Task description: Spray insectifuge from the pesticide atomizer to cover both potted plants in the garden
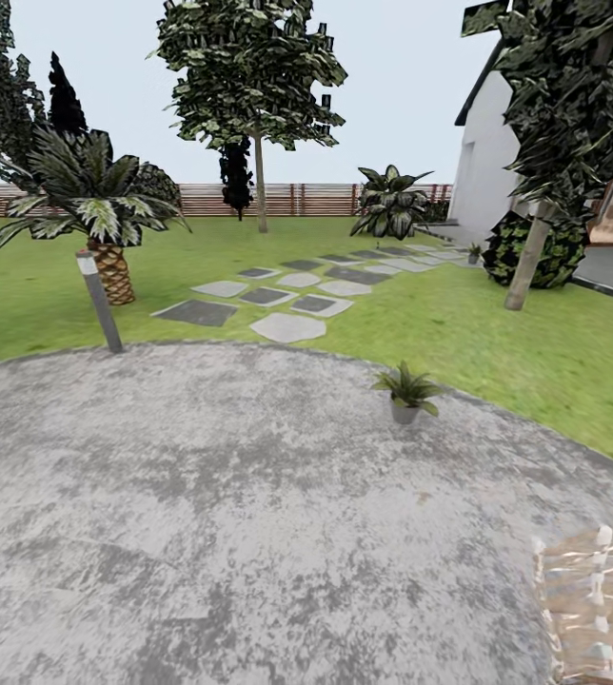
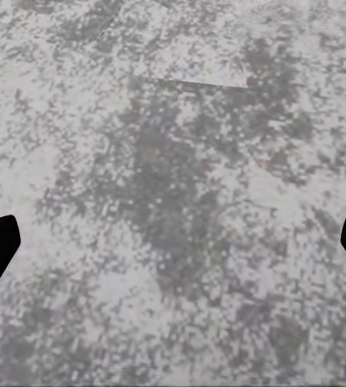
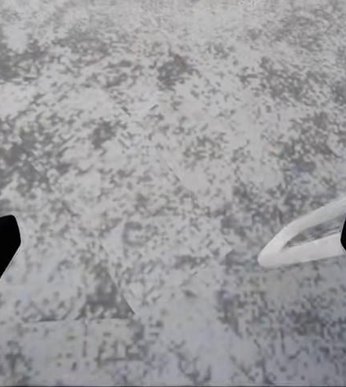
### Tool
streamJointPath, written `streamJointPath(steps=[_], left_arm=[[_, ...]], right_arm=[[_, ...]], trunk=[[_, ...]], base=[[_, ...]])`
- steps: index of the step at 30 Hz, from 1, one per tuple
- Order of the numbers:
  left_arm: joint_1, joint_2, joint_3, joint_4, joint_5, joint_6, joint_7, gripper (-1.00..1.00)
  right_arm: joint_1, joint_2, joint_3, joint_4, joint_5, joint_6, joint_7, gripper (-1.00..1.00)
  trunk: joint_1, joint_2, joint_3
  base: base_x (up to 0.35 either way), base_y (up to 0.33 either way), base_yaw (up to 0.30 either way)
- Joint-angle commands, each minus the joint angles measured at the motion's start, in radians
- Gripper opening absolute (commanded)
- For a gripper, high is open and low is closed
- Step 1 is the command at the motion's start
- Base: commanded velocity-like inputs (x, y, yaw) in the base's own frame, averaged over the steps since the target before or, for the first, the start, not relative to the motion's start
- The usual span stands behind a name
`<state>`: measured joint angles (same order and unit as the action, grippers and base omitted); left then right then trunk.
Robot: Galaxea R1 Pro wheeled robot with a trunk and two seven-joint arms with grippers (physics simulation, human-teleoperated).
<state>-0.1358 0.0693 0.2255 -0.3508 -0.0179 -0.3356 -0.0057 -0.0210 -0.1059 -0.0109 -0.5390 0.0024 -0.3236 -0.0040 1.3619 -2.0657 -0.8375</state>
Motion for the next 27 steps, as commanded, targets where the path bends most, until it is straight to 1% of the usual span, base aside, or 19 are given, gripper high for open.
streamJointPath(steps=[1, 27], left_arm=[[-0.001, 0.000, 0.003, 0.001, -0.002, -0.003, -0.001, 1.00], [-0.001, 0.001, 0.003, 0.002, -0.002, -0.002, 0.000, 1.00]], right_arm=[[0.000, 0.000, -0.002, 0.001, 0.000, -0.003, 0.000, 1.00], [0.000, 0.000, -0.005, 0.001, -0.001, -0.003, -0.001, 1.00]], trunk=[[0.000, 0.000, -0.001], [0.000, 0.000, -0.001]], base=[[0.340, 0.066, 0.000], [0.337, 0.112, 0.000]])
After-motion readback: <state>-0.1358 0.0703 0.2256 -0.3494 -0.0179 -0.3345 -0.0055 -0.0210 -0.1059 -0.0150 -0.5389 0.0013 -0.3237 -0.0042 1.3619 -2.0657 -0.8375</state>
